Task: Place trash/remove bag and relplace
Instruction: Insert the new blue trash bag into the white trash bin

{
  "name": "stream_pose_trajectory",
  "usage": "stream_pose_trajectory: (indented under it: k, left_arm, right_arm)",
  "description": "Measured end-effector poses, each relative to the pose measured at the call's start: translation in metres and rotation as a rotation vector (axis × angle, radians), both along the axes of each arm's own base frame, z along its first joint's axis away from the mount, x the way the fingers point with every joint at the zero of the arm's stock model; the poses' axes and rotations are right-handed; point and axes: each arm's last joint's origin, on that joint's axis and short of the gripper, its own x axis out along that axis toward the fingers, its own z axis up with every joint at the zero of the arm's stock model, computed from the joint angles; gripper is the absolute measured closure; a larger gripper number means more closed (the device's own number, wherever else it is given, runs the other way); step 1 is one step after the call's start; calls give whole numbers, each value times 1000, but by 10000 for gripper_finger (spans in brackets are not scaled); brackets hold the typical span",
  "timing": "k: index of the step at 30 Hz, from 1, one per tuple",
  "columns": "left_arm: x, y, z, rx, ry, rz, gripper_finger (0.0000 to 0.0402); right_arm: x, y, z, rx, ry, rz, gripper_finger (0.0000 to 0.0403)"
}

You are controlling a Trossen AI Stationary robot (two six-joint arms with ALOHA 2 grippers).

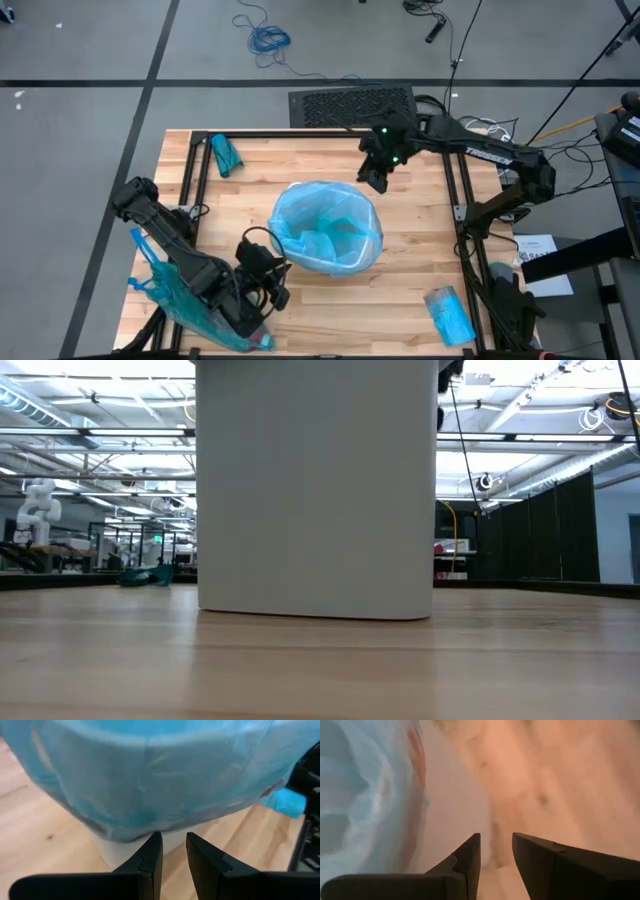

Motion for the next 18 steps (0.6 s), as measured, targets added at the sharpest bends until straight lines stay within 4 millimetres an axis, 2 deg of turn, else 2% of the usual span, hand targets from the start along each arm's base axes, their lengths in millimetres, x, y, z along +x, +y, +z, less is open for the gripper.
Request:
stream_pose_trajectory:
  k: [3, 8, 12, 18]
  left_arm:
    - [5, 7, 0, 29, 18, 3, 318]
    - [9, 23, -2, 85, 91, 36, 318]
    - [8, 39, -5, 145, 190, 70, 318]
    - [6, 66, -3, 243, 305, 129, 318]
  right_arm:
    - [4, -1, -25, 129, -1, 27, 298]
    - [11, 16, -51, 212, 9, 77, 298]
    - [18, 32, -59, 232, -6, 104, 298]
    - [30, 61, -60, 243, -69, 138, 298]
